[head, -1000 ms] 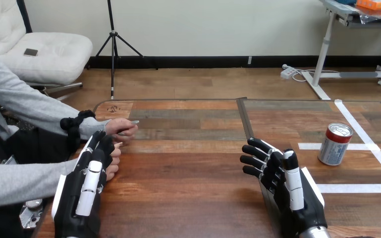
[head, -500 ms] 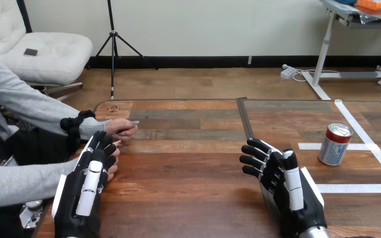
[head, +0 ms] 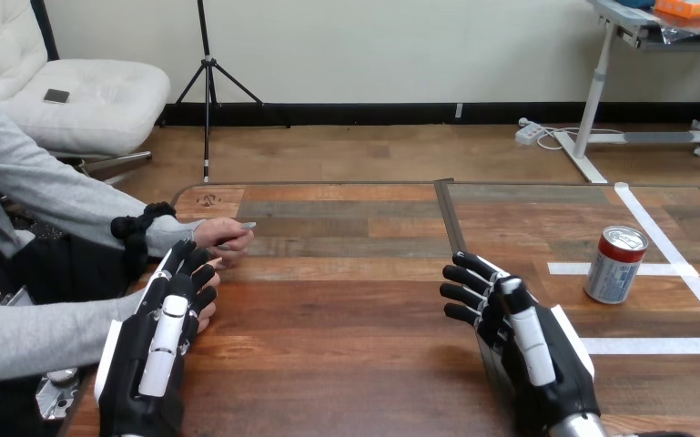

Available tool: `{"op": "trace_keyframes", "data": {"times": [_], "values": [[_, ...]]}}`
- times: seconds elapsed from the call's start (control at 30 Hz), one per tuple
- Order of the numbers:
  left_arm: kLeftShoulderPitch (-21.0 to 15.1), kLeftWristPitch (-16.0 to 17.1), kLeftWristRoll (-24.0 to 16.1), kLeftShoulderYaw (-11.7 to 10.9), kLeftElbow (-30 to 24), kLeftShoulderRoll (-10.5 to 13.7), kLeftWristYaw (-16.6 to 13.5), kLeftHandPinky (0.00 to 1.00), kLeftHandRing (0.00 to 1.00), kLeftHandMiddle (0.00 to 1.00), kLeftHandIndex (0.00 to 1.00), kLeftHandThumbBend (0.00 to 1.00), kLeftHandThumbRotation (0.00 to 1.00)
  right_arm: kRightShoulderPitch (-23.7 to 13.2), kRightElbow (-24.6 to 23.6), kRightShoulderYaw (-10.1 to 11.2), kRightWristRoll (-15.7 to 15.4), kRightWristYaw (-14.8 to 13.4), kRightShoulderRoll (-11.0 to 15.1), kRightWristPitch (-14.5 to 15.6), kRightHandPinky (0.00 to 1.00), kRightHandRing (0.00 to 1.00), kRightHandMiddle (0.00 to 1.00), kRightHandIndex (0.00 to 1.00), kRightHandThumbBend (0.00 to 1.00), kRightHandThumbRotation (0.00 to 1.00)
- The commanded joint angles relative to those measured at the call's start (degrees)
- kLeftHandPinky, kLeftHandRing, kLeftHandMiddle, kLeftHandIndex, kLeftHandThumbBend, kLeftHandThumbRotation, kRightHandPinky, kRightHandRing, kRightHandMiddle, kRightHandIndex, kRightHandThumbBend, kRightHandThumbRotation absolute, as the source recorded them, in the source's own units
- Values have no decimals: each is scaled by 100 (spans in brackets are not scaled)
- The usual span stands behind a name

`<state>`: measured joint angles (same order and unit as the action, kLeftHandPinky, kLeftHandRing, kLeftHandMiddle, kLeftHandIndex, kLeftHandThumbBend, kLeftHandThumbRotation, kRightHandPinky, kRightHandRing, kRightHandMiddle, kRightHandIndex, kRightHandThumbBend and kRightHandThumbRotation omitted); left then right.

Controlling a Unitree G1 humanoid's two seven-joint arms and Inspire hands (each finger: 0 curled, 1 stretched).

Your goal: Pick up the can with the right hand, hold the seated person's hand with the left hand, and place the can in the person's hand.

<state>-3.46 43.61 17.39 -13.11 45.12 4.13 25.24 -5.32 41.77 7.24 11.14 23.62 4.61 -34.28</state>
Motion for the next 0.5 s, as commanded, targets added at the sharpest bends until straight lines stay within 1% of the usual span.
{"op": "trace_keyframes", "data": {"times": [0.0, 0.1, 0.17, 0.23, 0.33, 0.43, 0.47], "values": [[-332, -2, -36, 5, -108, 57, 5, 89, 91, 91, 91, 53, 79, -889, -195, 92, -36, -152, 174, -108, 74, 79, 81, 81, 97, 80], [-327, -12, -33, 9, -123, 47, 0, 88, 91, 91, 90, 52, 79, -1031, -238, 130, 13, -150, 254, -1, 73, 79, 81, 81, 98, 78], [-321, -11, -43, 18, -128, 53, 8, 88, 91, 91, 90, 52, 79, -1154, -221, 148, -11, -141, 363, -1, 74, 80, 81, 81, 98, 78], [-316, -10, -48, 23, -133, 54, 11, 88, 91, 91, 91, 51, 79, -1200, -211, 157, -24, -135, 406, -4, 75, 80, 82, 81, 97, 79], [-315, 1, -41, 20, -126, 41, 13, 88, 91, 91, 90, 52, 79, -1366, -159, 202, 0, -96, 526, 26, 75, 80, 82, 82, 97, 79], [-305, -4, -51, 28, -140, 42, 5, 87, 91, 91, 90, 52, 79, -1530, -127, 249, -19, -208, 602, -2, 74, 79, 81, 81, 98, 79], [-308, 0, -35, 26, -134, 37, 21, 87, 91, 91, 90, 52, 79, -1608, -107, 255, -95, -305, 663, -30, 74, 79, 81, 81, 98, 79]]}}
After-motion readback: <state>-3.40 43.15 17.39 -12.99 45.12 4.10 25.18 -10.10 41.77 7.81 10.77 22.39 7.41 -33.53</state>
